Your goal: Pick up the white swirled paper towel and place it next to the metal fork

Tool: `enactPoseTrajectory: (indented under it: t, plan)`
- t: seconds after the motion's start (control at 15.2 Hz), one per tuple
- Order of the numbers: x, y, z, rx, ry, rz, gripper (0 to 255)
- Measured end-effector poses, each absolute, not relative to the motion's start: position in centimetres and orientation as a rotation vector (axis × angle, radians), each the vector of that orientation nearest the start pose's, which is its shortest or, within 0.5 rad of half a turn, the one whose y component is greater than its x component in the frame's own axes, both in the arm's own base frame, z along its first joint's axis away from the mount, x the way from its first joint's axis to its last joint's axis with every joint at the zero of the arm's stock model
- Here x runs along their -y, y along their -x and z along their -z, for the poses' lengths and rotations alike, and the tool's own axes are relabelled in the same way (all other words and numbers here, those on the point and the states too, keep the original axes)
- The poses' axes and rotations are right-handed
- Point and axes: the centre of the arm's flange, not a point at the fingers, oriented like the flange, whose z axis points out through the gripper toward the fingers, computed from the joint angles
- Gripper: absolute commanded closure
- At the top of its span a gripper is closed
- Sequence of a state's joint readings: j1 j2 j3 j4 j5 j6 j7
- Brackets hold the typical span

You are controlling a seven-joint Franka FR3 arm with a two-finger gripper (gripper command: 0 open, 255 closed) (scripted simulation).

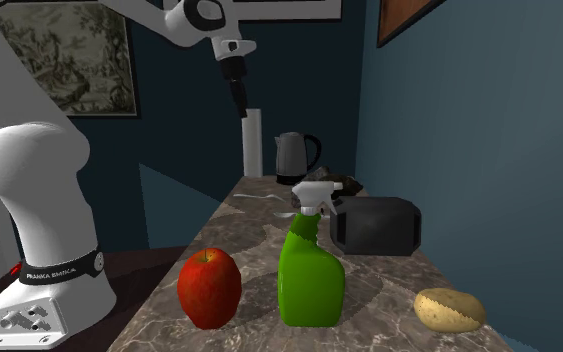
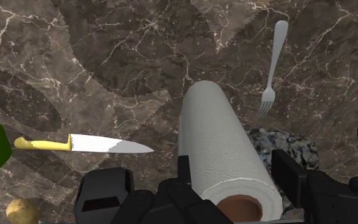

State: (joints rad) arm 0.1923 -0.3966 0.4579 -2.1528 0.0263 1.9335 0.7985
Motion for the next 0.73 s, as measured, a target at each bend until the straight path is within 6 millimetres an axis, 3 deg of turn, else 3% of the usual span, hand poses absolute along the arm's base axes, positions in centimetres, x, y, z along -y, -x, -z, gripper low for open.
enactPoseTrajectory:
  t: [0.73]
  plan:
    - [-30.1,-35.3,-49.8,-0.275,3.133,0.318,255]
